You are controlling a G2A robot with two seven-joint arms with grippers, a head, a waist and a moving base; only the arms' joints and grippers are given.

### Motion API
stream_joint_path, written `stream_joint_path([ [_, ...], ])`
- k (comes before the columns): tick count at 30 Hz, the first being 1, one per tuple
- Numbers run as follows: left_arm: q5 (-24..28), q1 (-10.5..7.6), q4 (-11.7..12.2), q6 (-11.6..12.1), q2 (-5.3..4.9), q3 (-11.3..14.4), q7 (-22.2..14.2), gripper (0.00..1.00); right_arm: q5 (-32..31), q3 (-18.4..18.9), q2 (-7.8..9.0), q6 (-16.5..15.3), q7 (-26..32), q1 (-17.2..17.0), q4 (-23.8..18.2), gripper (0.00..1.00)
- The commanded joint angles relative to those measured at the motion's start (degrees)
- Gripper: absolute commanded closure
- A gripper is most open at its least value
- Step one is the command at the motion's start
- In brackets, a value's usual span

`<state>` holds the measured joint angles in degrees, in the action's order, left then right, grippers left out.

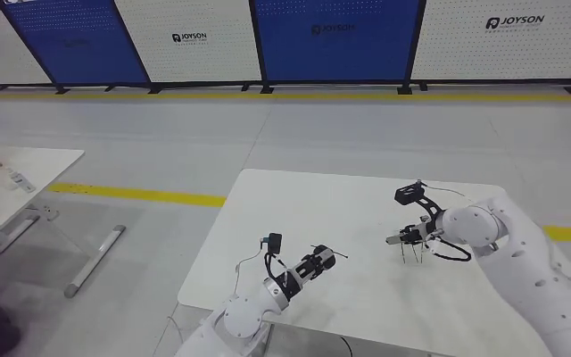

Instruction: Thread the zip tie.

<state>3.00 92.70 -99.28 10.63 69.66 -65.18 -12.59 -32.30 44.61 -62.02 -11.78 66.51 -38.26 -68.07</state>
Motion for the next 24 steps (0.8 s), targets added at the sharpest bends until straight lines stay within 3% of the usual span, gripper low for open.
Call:
stream_joint_path([
  [1, 0.0, 0.00, 0.0, 0.0, 0.00, 0.0, 0.0, 1.00, 0.0, 0.0, 0.00, 0.0, 0.0, 0.0, 0.0, 0.00],
  [9, 0.0, 0.00, 0.0, 0.0, 0.00, 0.0, 0.0, 1.00, 0.2, 0.4, -0.04, 0.3, -2.7, -1.1, -0.3, 0.00],
  [15, 0.0, 0.00, 0.0, 0.0, 0.00, 0.0, 0.0, 1.00, 1.4, 2.8, 0.71, -3.1, -5.9, -3.6, -0.8, 0.00],
  [19, 0.0, 0.00, 0.0, 0.0, 0.00, 0.0, 0.0, 1.00, 2.1, 5.8, 1.87, -4.1, -7.5, -7.0, -3.0, 0.00],
  [22, 0.0, 0.00, 0.0, 0.0, 0.00, 0.0, 0.0, 1.00, 3.1, 9.6, 3.35, -7.7, -9.4, -11.0, -4.6, 0.00],
  [24, 0.0, 0.00, 0.0, 0.0, 0.00, 0.0, 0.0, 1.00, 3.5, 12.0, 4.35, -7.7, -10.4, -13.6, -6.9, 0.00],
])
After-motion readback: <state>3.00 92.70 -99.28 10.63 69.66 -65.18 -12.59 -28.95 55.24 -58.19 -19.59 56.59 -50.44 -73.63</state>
